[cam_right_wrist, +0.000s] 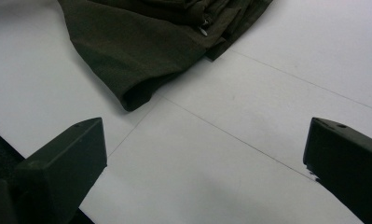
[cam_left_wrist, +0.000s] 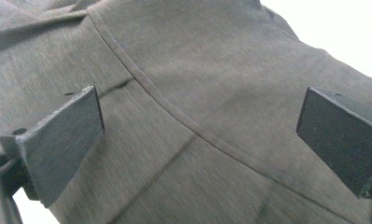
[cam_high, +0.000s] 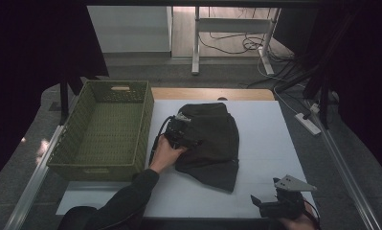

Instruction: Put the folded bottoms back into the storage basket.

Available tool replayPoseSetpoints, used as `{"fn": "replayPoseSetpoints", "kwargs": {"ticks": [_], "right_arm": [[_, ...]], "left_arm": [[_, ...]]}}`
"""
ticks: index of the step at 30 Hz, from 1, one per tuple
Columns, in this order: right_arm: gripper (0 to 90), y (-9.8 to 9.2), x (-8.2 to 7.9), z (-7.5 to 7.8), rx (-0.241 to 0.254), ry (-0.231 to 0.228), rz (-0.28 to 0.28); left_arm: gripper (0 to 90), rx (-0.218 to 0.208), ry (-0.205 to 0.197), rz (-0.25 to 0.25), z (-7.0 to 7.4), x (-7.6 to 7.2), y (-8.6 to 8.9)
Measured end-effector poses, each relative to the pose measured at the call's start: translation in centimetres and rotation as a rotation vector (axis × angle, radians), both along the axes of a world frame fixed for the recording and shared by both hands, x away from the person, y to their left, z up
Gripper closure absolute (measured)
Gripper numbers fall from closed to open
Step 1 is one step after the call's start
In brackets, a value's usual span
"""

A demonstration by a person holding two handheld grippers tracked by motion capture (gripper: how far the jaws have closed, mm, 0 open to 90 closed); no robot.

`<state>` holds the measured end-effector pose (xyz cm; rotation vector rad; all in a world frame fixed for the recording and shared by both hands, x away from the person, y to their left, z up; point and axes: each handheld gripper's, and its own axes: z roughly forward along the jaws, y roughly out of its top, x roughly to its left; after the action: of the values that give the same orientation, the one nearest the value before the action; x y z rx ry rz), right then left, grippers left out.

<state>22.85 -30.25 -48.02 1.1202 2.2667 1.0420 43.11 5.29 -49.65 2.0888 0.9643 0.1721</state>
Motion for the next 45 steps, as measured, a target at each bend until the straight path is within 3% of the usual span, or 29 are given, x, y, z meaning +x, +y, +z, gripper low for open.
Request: {"fn": "replayPoseSetpoints", "kwargs": {"ticks": [10, 20, 25, 29, 34, 45], "right_arm": [[0.0, 0.0, 0.0, 0.0, -0.002, 0.002, 0.003], [0.0, 0.0, 0.0, 0.0, 0.001, 0.006, 0.009], [0.0, 0.0, 0.1, 0.0, 0.0, 0.009, 0.011], [0.0, 0.0, 0.1, 0.0, -0.001, 0.01, 0.011], [0.0, 0.0, 0.1, 0.0, 0.005, 0.009, 0.013], [0.0, 0.2, 0.1, -0.1, -0.019, 0.013, 0.025]], "left_arm": [[0.6, 0.027, 0.027, 0.058, -0.3, 3.1, 0.9], [0.3, 0.003, 0.049, 0.111, -0.5, 5.7, 3.1], [0.0, 0.013, 0.078, 0.135, -1.4, 6.8, 3.8], [0.0, 0.058, 0.111, 0.107, -2.7, 7.4, 3.5], [0.0, 0.003, 0.174, 0.09, -3.9, 8.1, 3.8], [2.9, 0.035, 0.179, 0.019, -3.5, 7.8, 2.0]]}}
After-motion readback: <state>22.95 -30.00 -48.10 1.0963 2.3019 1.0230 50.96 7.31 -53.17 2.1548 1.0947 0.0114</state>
